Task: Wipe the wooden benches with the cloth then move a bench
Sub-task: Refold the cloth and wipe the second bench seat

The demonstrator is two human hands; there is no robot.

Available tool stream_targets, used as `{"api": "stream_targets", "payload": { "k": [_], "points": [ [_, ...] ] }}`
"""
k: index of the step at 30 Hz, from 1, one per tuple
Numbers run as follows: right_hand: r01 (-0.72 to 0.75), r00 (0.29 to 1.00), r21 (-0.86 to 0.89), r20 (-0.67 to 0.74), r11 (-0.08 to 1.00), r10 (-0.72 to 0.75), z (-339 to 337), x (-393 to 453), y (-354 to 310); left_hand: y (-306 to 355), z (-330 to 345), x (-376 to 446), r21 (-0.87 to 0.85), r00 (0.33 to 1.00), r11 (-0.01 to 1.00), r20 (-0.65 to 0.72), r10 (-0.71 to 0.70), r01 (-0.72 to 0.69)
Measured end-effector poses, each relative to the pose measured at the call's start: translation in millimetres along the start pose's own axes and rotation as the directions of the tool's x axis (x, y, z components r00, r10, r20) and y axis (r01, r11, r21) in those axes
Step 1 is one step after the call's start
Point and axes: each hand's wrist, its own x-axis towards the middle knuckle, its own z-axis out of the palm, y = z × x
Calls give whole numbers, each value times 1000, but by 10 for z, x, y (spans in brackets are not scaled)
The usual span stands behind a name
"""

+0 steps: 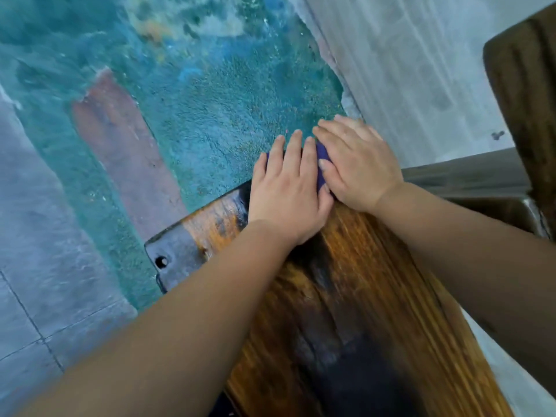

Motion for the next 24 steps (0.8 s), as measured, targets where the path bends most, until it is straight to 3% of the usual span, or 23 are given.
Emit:
{"api": "stream_targets", "payload": {
  "k": [4,9,16,21,24],
  "points": [
    [-30,1000,5,0,1000,30,-12,181,51,-86,-87,176,-38,999,999,33,-9,10],
    [-66,995,130,83,989,55,-87,136,76,-235,-186,188,-198,989,980,143,38,-9],
    [102,977,11,186,995,-103,-198,-551,73,-171,-207,-468,113,991,984,29,134,-136],
    [140,969,-129,223,982,-109,-144,-1202,-381,-29,-217,-1347,132,992,991,125,-29,12],
    [225,890,-131,432,966,-149,-226,-1500,-846,-10,-308,-1997,83,935,983,305,-181,163]
  ]
}}
